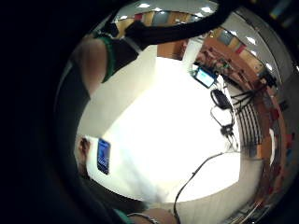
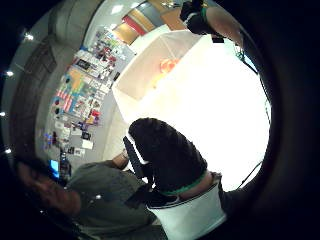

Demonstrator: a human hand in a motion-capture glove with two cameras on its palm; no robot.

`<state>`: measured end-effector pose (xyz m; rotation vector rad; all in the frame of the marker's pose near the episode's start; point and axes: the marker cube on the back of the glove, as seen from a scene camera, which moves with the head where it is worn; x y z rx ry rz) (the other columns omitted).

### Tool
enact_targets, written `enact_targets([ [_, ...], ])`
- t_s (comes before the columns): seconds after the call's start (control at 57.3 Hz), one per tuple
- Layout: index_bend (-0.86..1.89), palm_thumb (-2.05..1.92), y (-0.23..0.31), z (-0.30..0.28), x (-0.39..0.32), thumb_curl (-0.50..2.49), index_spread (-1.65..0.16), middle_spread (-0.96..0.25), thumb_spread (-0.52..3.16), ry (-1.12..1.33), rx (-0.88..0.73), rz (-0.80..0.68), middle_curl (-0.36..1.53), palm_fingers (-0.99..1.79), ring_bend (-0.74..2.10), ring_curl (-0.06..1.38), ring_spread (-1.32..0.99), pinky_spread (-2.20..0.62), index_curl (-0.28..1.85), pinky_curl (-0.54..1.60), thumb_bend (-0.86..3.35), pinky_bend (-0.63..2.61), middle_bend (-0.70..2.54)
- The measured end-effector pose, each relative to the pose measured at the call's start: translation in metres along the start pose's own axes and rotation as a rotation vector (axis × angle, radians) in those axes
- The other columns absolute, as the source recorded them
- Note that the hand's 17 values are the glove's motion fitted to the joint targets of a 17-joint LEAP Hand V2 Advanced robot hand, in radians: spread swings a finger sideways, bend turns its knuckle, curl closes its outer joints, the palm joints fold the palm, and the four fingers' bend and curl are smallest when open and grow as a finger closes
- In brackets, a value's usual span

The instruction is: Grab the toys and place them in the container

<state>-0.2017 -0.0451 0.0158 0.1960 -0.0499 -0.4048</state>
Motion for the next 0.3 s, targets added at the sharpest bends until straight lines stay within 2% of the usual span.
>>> enact_targets([
  [0.087, 0.19, -0.13, 0.013, 0.015, 0.009, 0.19, -0.45, -0.13, 1.17, -0.016, -0.028, 0.198, 0.54, 0.16, 0.61, 0.3, -0.18, 0.02, 0.55, 0.32, -0.08, 0.79, 0.31],
  [0.297, 0.19, -0.11, 0.033, 0.033, 0.021, 0.17, -0.45, -0.13, 1.2, -0.052, -0.059, 0.233, 0.52, 0.17, 0.55, 0.28, -0.18, 0.02, 0.53, 0.32, -0.08, 0.76, 0.31],
])
